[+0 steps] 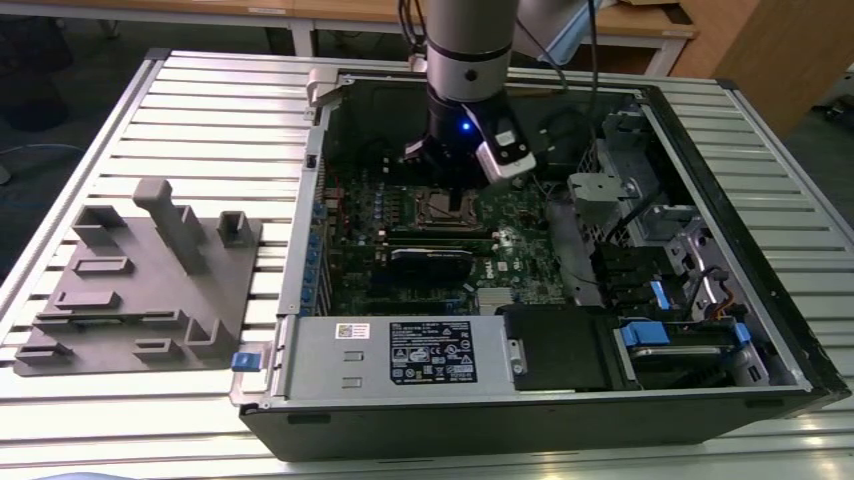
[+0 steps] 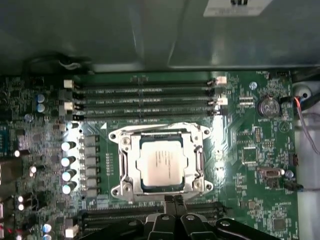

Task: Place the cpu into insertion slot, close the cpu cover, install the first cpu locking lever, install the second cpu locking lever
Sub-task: 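Install the second cpu locking lever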

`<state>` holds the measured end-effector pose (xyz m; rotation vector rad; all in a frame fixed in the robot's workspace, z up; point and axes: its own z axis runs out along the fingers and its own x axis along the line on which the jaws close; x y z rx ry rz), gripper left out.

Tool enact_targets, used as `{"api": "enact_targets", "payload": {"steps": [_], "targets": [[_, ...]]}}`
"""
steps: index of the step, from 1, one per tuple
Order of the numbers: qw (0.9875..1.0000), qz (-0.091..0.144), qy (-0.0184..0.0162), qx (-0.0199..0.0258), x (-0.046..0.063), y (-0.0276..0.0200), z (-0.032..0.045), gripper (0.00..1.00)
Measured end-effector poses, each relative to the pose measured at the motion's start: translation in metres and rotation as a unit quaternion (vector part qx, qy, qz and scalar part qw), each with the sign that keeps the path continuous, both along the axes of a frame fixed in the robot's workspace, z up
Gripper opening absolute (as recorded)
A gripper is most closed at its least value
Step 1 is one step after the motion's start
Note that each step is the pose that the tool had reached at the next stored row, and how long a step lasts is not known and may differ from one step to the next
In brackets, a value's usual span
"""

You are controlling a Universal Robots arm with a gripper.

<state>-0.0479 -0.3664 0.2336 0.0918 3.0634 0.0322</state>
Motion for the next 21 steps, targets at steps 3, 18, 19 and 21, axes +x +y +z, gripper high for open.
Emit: {"api": "enact_targets", "payload": {"steps": [3, 18, 19, 21], "targets": [[1.0, 0.0, 0.0, 0.0, 0.0, -0.0041, -0.0002, 0.11], [1.0, 0.0, 0.0, 0.0, -0.01, -0.0098, -0.0064, 0.11], [1.0, 0.0, -0.0001, 0.0001, -0.011, -0.0099, -0.0074, 0.11], [1.0, 0.0, 0.0, 0.0, -0.012, -0.0102, -0.0097, 0.11]]}}
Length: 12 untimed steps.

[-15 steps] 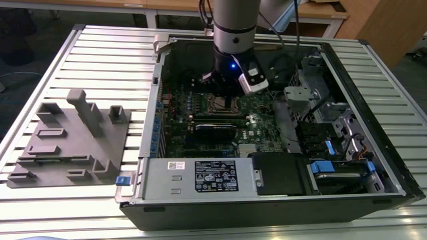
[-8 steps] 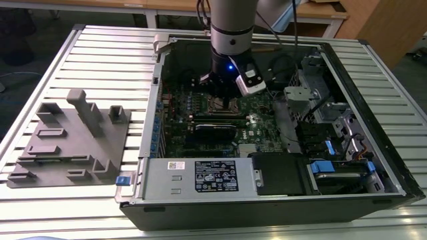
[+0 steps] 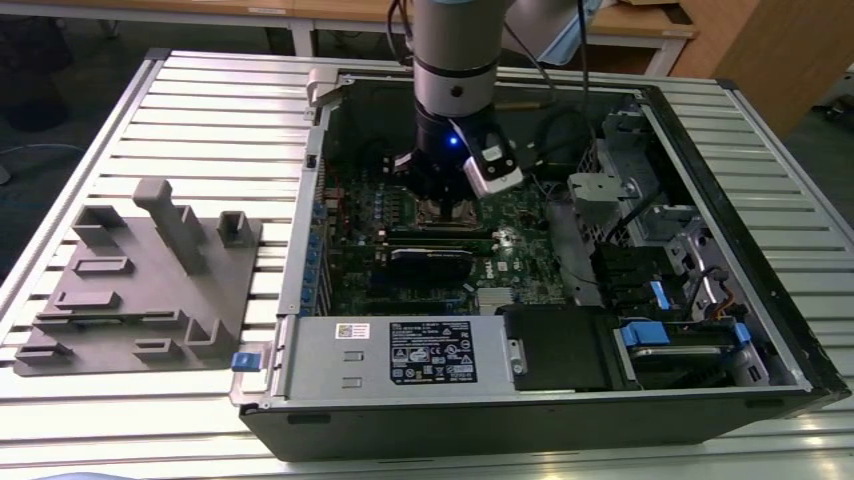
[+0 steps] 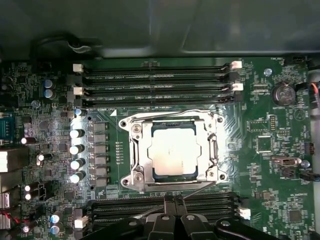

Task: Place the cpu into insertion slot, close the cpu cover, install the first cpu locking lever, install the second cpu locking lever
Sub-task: 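Install the second cpu locking lever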

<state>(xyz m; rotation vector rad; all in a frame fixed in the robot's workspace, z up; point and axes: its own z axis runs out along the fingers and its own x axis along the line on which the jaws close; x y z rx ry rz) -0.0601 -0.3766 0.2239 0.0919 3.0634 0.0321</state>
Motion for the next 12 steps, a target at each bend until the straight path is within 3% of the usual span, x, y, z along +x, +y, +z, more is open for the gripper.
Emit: {"api": "enact_targets", "payload": {"steps": [6, 12], "targets": [[1.0, 0.0, 0.0, 0.0, -0.0021, -0.0005, -0.0071, 0.11], [1.0, 0.0, 0.0, -0.0001, -0.0029, -0.0005, -0.0084, 0.11]]}}
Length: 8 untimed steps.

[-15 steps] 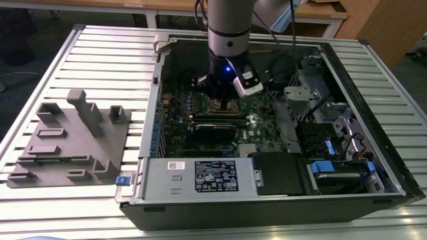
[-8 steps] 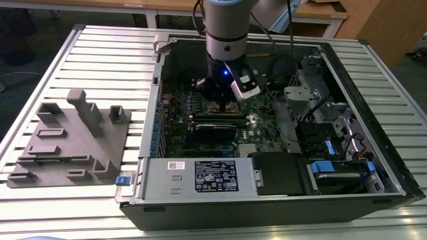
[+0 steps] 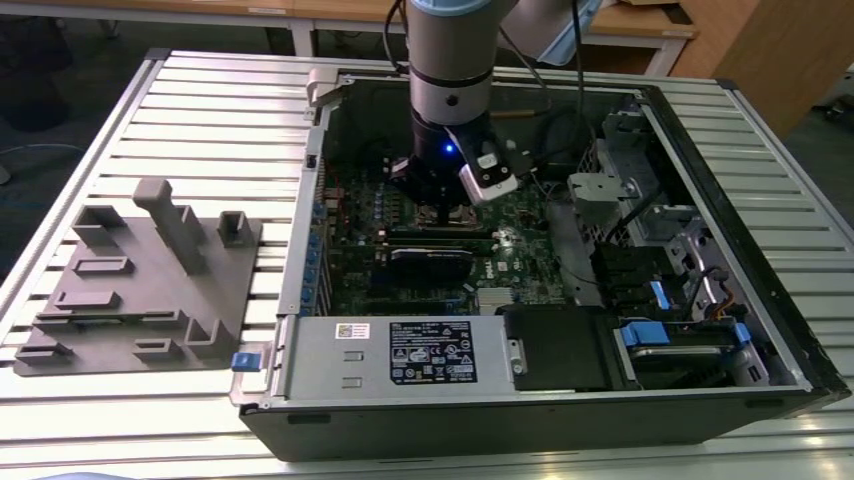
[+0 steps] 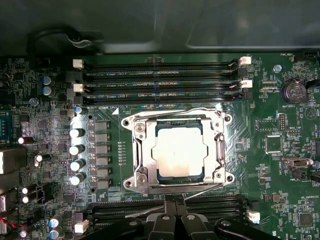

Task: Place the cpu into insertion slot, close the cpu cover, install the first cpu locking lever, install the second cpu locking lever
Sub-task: 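Install the second cpu locking lever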

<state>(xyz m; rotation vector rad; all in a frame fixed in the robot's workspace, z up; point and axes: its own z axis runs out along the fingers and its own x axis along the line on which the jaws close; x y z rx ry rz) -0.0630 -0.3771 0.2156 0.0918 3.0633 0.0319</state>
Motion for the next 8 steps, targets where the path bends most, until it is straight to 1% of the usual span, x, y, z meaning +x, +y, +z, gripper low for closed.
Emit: {"api": "enact_targets", "payload": {"steps": [3, 8], "targets": [[1.0, 0.0, 0.0, 0.0, -0.0002, 0.0, 0.0, 0.11], [1.0, 0.0, -0.0001, 0.0, -0.0034, 0.0, -0.0021, 0.11]]}}
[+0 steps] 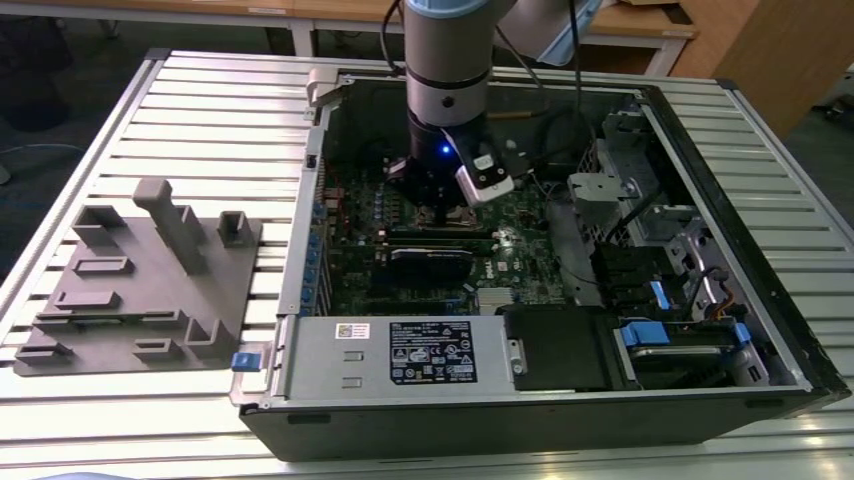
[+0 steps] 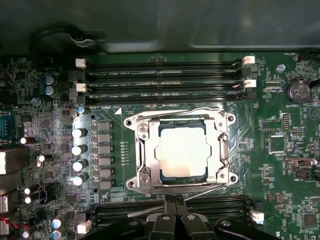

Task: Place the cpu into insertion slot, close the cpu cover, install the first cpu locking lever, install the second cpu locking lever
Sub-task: 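Install the second cpu locking lever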

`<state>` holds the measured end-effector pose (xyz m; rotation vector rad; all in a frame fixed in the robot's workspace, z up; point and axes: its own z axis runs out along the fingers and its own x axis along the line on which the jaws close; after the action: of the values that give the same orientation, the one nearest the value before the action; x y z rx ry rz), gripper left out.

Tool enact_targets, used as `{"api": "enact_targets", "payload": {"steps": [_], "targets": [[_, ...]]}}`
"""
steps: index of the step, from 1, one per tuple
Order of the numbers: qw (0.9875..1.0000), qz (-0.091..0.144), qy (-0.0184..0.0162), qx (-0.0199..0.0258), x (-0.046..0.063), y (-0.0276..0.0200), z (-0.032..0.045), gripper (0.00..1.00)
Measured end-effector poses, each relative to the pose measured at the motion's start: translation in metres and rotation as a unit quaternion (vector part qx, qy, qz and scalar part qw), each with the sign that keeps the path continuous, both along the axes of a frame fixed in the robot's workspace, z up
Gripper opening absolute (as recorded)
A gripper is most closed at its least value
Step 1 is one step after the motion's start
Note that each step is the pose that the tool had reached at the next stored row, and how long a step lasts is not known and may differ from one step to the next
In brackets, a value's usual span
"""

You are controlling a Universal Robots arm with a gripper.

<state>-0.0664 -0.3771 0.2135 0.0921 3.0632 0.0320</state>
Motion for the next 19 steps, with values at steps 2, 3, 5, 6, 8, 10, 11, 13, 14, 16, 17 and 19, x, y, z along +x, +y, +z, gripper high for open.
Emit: {"api": "enact_targets", "payload": {"steps": [2, 3, 5, 6, 8, 10, 11, 13, 14, 16, 17, 19], "targets": [[1.0, 0.0, 0.0, -0.0001, -0.0012, 0.0, -0.0011, 0.11], [1.0, 0.0, 0.0, -0.0003, -0.0027, -0.0001, -0.0015, 0.11], [1.0, 0.0, -0.0006, -0.0007, -0.0042, 0.0, -0.0019, 0.11], [1.0, 0.0, -0.0006, -0.0007, -0.0041, 0.0, -0.0018, 0.11], [1.0, 0.0, -0.0006, -0.0007, -0.0041, 0.0, -0.0019, 0.11], [1.0, 0.0, -0.0007, -0.0007, -0.0042, 0.0, -0.0019, 0.11], [1.0, 0.0, -0.0007, -0.0007, -0.0042, 0.0, -0.0019, 0.11], [1.0, 0.0, -0.0007, -0.0006, -0.0047, 0.0, -0.0021, 0.11], [1.0, 0.0, -0.0007, -0.0006, -0.0049, -0.0001, -0.0023, 0.11], [1.0, 0.0, -0.0007, -0.0007, -0.0059, -0.0001, -0.0028, 0.11], [1.0, 0.0, -0.0007, -0.0007, -0.0062, 0.0, -0.0032, 0.11], [1.0, 0.0, -0.0007, -0.0007, -0.0071, 0.0, -0.0039, 0.11]]}}
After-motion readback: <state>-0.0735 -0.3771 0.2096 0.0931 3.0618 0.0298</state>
